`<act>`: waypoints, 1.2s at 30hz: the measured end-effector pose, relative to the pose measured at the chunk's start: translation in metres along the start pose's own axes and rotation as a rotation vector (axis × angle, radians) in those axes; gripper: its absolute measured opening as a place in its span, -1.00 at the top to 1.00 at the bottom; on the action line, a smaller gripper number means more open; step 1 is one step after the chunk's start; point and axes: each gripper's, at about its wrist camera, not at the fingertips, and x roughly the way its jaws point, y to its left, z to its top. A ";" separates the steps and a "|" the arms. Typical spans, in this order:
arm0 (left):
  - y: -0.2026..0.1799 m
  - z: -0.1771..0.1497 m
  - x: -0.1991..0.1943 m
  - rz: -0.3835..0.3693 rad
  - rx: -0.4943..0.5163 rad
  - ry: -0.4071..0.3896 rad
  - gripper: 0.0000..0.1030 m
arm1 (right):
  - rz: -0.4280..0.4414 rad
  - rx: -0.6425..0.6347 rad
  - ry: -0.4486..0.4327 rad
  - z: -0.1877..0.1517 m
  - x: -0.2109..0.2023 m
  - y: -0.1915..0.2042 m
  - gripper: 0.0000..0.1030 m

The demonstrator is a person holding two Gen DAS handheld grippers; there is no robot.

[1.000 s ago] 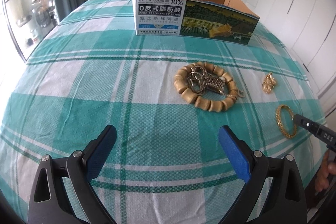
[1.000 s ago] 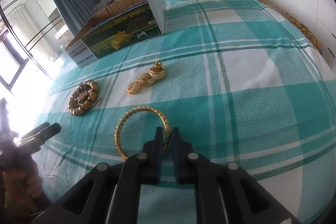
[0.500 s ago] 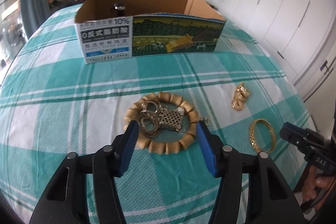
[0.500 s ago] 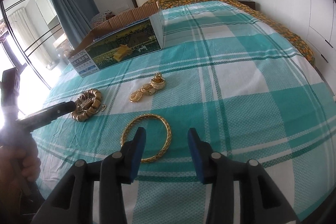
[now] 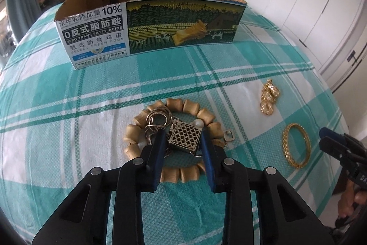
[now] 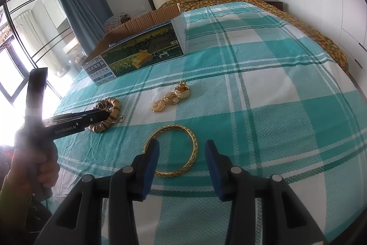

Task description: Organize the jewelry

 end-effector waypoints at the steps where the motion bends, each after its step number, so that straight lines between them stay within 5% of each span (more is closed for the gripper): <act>1: 0.001 0.000 0.001 -0.015 -0.001 0.002 0.44 | -0.002 -0.002 -0.002 0.000 -0.001 0.000 0.17; 5: -0.009 0.000 0.006 0.010 0.101 0.016 0.24 | -0.003 0.001 -0.002 0.001 0.000 0.000 0.17; 9: -0.013 0.000 0.008 0.034 0.124 0.005 0.25 | -0.006 -0.001 -0.011 0.001 -0.003 0.002 0.17; 13: -0.007 0.000 0.006 0.027 0.087 -0.018 0.42 | -0.012 -0.003 -0.016 0.001 -0.006 0.001 0.17; 27: 0.005 0.001 -0.067 0.003 -0.051 -0.186 0.44 | 0.011 -0.103 0.006 -0.001 -0.010 0.014 0.17; 36: 0.027 -0.030 -0.103 0.094 -0.098 -0.224 0.45 | 0.008 -0.273 0.081 -0.009 0.022 0.056 0.17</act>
